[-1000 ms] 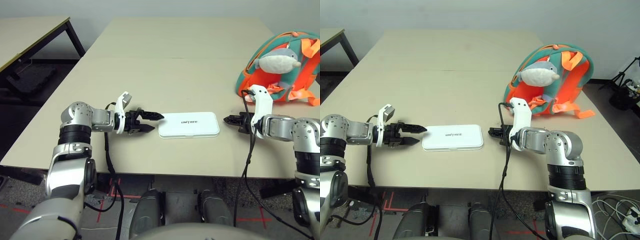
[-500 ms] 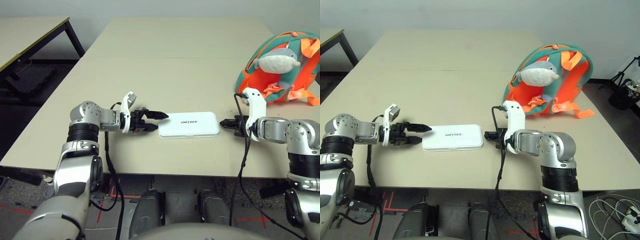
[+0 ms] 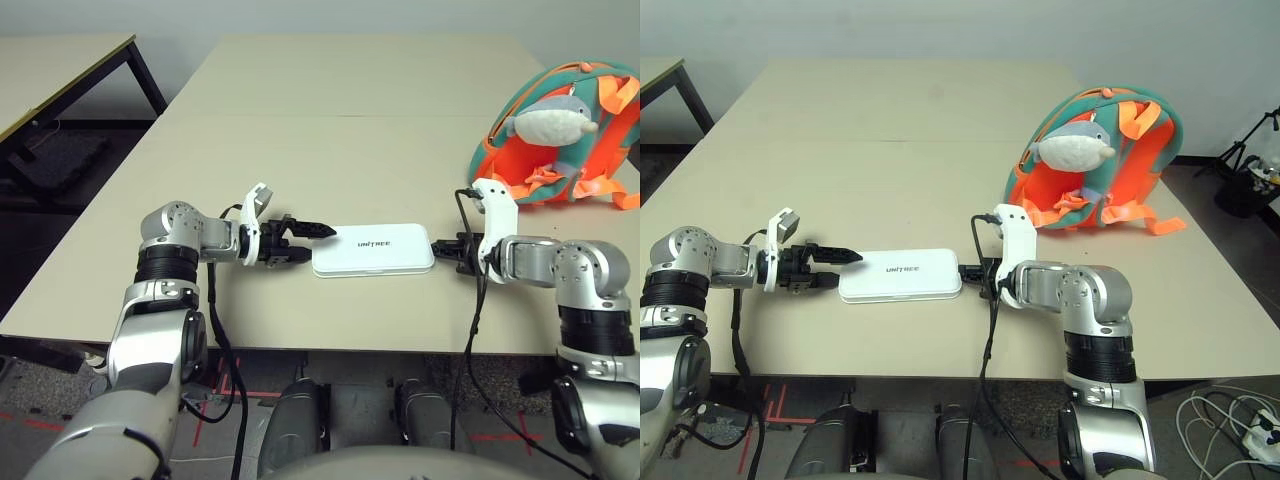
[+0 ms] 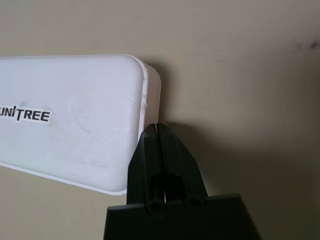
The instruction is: Put the pencil case into the backpack and zip it.
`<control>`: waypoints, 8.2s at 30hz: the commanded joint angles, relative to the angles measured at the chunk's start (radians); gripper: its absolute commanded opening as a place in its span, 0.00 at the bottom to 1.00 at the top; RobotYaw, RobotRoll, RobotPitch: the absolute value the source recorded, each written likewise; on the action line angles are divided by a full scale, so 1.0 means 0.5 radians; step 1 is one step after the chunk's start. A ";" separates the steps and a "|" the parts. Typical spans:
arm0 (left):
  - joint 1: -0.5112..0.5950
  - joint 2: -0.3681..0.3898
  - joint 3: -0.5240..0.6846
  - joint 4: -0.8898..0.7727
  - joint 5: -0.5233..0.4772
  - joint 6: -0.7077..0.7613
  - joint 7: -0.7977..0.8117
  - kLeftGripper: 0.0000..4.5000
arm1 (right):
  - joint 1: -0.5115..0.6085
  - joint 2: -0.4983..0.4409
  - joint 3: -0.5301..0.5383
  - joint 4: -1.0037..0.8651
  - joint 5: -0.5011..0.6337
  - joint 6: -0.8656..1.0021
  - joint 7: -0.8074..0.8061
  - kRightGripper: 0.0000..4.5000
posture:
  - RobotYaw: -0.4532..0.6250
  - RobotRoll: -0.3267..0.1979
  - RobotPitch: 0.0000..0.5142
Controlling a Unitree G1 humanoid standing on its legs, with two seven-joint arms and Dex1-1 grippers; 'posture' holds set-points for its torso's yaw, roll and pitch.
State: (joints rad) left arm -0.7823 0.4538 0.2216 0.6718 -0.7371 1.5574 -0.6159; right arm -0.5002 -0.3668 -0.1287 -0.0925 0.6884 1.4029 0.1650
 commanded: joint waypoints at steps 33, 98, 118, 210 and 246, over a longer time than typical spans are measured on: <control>0.528 0.484 0.230 -1.492 -0.113 -0.544 -0.239 0.31 | 0.303 -0.253 -0.364 -0.616 -0.073 -0.828 0.710 0.61 | 0.41 0.62 0.13; 0.383 0.179 0.400 -1.626 -0.866 -0.711 0.451 0.30 | 0.245 -0.215 -0.640 0.663 -0.498 -2.587 0.519 1.00 | 0.42 0.62 0.18; 0.422 0.096 0.371 -1.760 -1.022 -0.743 0.665 0.30 | -0.197 -0.351 -0.607 1.204 -0.691 -2.772 0.407 1.00 | 0.46 0.62 0.18; -0.980 0.760 -0.603 -0.566 0.263 -1.249 -1.475 0.30 | 1.992 -1.056 -1.453 -1.644 1.375 -1.466 0.105 0.04 | 0.21 0.62 0.33; -1.028 -0.092 -0.995 -0.352 0.711 -1.789 -1.862 0.30 | 1.801 -1.038 -1.244 -1.640 1.278 -1.494 0.026 0.04 | 0.14 0.62 0.34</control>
State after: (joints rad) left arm -1.2911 0.4344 -0.2574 0.5000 -0.3807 0.6877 -1.5221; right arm 0.4072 -0.8852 -0.7657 -0.8972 1.3331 0.6664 0.1850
